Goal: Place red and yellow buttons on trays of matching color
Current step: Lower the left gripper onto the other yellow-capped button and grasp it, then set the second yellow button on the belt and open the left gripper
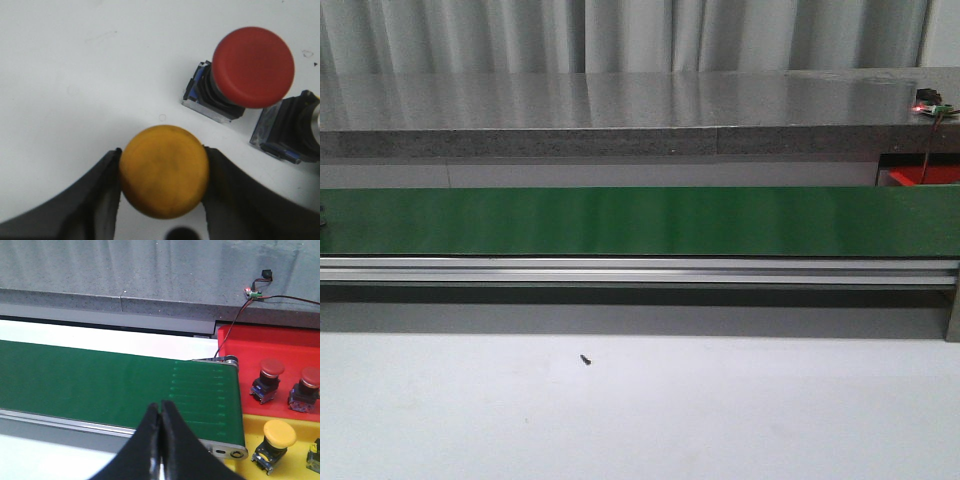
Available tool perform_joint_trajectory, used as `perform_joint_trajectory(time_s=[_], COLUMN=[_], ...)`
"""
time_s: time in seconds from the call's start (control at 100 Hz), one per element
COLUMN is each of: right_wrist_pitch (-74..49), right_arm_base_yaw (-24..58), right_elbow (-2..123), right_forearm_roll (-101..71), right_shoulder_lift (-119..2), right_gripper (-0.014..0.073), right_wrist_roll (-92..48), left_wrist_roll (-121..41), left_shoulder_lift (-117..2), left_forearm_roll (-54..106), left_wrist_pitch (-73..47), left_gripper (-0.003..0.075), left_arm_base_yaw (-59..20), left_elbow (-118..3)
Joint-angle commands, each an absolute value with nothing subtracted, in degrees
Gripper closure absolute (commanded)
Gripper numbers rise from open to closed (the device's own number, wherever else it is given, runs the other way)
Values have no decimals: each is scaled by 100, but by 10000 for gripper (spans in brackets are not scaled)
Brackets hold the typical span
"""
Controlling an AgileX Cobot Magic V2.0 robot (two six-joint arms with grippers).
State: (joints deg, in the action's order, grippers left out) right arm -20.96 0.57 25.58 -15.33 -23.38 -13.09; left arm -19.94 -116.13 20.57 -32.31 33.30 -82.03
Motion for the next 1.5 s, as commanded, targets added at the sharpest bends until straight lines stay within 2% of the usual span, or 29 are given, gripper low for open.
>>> perform_joint_trajectory(time_s=[0.0, 0.12, 0.2, 0.86, 1.49], right_wrist_pitch=[-1706, -1706, -1706, -1701, -1684], right_arm_base_yaw=[72, 72, 72, 72, 72], right_elbow=[2689, 2689, 2689, 2689, 2689], right_forearm_roll=[-1608, -1608, -1608, -1609, -1623], right_shoulder_lift=[-2359, -2359, -2359, -2359, -2359], right_gripper=[717, 717, 717, 717, 717], right_wrist_roll=[-1361, -1361, -1361, -1361, -1361], left_wrist_roll=[-2016, -2016, -2016, -2058, -2058], left_shoulder_lift=[-11304, -11304, -11304, -9685, -9913], left_forearm_roll=[2211, 2211, 2211, 1873, 1781], left_wrist_pitch=[-2974, -2969, -2983, -3828, -4220], left_gripper=[510, 587, 602, 603, 603], left_arm_base_yaw=[3335, 3335, 3335, 3164, 2037], left_elbow=[-8371, -8371, -8371, -8371, -8303])
